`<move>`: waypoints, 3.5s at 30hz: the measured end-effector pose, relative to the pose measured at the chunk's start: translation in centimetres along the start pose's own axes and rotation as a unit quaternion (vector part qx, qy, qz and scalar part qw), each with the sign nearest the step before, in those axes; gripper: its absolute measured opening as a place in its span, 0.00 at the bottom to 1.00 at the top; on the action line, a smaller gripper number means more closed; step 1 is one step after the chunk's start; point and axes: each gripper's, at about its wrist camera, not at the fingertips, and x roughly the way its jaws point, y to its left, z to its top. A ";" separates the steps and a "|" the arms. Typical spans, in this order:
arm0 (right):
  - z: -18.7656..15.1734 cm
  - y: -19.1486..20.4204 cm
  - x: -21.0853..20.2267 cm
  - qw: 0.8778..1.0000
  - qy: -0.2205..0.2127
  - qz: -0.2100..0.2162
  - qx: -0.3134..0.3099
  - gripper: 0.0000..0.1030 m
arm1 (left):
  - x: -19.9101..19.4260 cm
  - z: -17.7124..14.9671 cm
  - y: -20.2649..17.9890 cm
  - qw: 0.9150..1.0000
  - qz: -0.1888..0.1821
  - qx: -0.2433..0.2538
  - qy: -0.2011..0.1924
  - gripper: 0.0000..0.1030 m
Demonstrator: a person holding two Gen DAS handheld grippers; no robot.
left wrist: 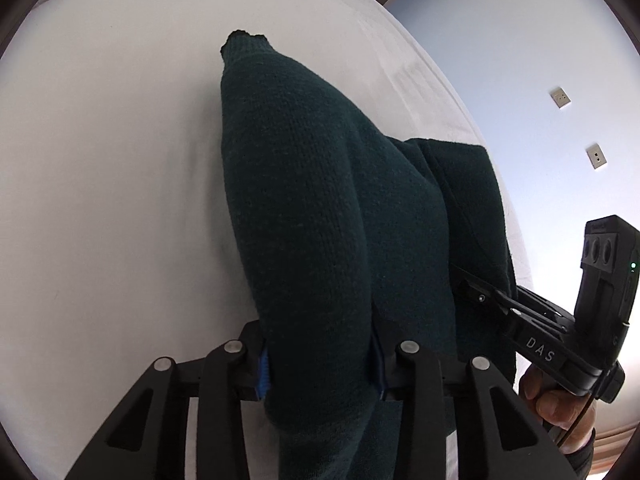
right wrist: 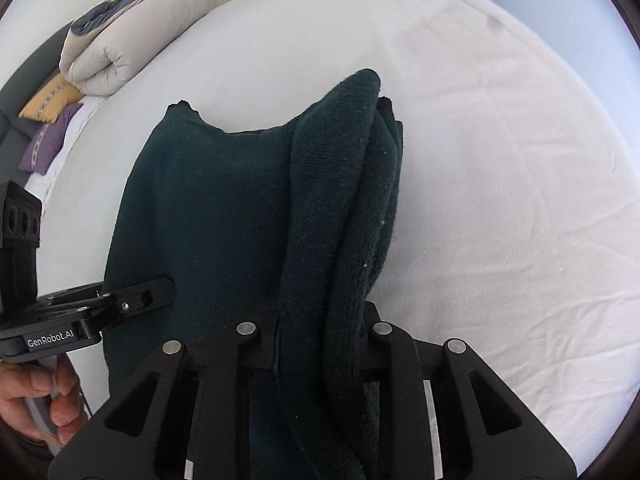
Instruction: Fold small clothes
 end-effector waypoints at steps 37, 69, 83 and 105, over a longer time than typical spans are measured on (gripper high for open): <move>-25.5 18.3 -2.2 0.998 0.004 0.028 -0.051 0.23 | -12.6 -26.3 9.0 0.990 0.120 0.052 -0.055 0.59; -26.9 14.5 -9.1 0.966 -0.075 0.239 0.063 0.48 | -13.8 -27.8 9.8 0.982 0.141 0.014 -0.122 0.88; -26.9 7.1 -5.1 0.968 -0.114 0.150 0.164 0.39 | -16.0 -29.2 9.5 0.978 0.133 0.009 -0.162 0.89; -32.8 15.3 -30.9 0.876 -0.480 -0.048 -0.027 1.00 | -36.6 -35.3 -1.5 0.863 0.194 0.132 -0.446 1.00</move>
